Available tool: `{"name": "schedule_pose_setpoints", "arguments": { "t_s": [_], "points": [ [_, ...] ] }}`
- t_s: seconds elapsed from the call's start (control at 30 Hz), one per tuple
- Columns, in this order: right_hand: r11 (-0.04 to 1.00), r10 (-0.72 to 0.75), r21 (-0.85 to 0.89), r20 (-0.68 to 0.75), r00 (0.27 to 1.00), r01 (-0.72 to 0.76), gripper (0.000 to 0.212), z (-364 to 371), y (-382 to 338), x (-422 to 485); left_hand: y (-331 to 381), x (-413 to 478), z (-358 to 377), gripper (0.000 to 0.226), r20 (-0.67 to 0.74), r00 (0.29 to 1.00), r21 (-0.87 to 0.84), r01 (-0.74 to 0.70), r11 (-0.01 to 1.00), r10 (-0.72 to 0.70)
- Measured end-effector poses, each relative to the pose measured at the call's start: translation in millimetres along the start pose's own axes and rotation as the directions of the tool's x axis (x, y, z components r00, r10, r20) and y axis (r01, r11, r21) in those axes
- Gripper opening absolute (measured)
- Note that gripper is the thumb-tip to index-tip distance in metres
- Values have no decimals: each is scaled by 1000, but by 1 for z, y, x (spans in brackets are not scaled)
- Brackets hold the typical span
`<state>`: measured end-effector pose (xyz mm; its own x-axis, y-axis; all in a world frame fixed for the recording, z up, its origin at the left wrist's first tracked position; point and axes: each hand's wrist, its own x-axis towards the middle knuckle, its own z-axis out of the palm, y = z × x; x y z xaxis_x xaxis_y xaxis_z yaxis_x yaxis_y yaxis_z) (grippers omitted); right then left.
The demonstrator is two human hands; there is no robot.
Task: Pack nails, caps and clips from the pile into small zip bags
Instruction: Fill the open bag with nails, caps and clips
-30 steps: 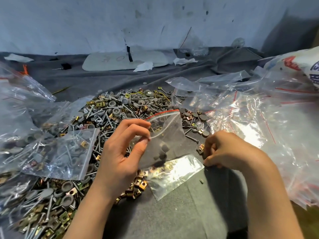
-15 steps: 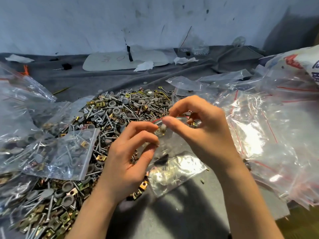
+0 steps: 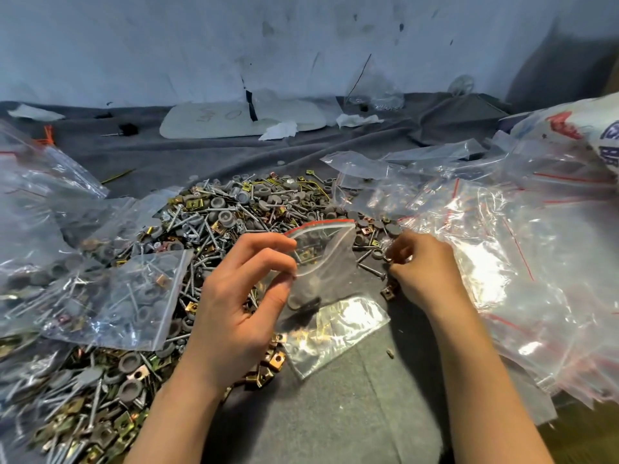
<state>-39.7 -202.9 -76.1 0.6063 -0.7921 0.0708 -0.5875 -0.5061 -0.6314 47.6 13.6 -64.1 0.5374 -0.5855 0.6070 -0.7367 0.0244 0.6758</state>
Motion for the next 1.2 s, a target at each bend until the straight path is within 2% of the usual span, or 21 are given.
{"name": "schedule_pose_setpoints", "arguments": {
  "t_s": [0.3, 0.37, 0.43, 0.5, 0.57, 0.63, 0.7, 0.8, 0.9, 1.0, 1.07, 1.1, 1.2],
  "points": [
    [997, 73, -6, -117, 990, -75, 17, 6, 10, 14, 0, -1, 0, 21, 12, 1000, 3, 6, 1000, -6],
    [995, 98, 45, -137, 986, -93, 17, 6, 11, 14, 0, -1, 0, 22, 13, 1000, 1, 7, 1000, -7],
    [981, 91, 187, -155, 984, -61, 13, 1, 8, 12, 0, -1, 0, 22, 15, 1000, 0, 8, 1000, -8],
    [896, 20, 442, -157, 987, 52, 14, -9, -3, 5, 0, -1, 0, 22, 16, 1000, -3, 11, 1000, -11],
    [701, -123, 683, -169, 978, 206, 17, -23, -20, -9, 0, 0, 1, 21, 18, 1000, -10, 3, 1000, -2],
    [513, -292, 794, -195, 936, 326, 18, -35, -36, -25, 0, 0, 1, 20, 26, 1000, -19, -5, 1000, 6],
    [443, -429, 791, -226, 875, 421, 17, -41, -51, -39, -1, 0, 1, 19, 34, 999, -20, -12, 1000, 13],
    [555, -560, 604, -238, 794, 572, 12, -37, -65, -49, -1, -1, 1, 18, 50, 999, -24, -20, 999, 22],
    [647, -567, 485, -211, 796, 589, 11, -31, -64, -47, -1, -2, 2, 18, 57, 998, -38, -22, 999, 24],
    [649, -367, 578, -330, 870, 494, 12, -35, -52, -35, -2, -2, 1, 18, 6, 1000, -21, -14, 1000, 14],
    [720, -217, 563, -372, 903, 405, 18, -35, -38, -23, -3, -1, 1, 16, -28, 999, -39, 16, 999, -17],
    [791, -171, 515, -335, 927, 332, 20, -33, -30, -16, -3, -1, 1, 15, -44, 999, -53, 30, 998, -32],
    [961, -72, 263, -41, 997, 80, 12, -20, -8, -4, -5, -1, 1, 15, -84, 995, -77, 56, 995, -63]
  ]
}}
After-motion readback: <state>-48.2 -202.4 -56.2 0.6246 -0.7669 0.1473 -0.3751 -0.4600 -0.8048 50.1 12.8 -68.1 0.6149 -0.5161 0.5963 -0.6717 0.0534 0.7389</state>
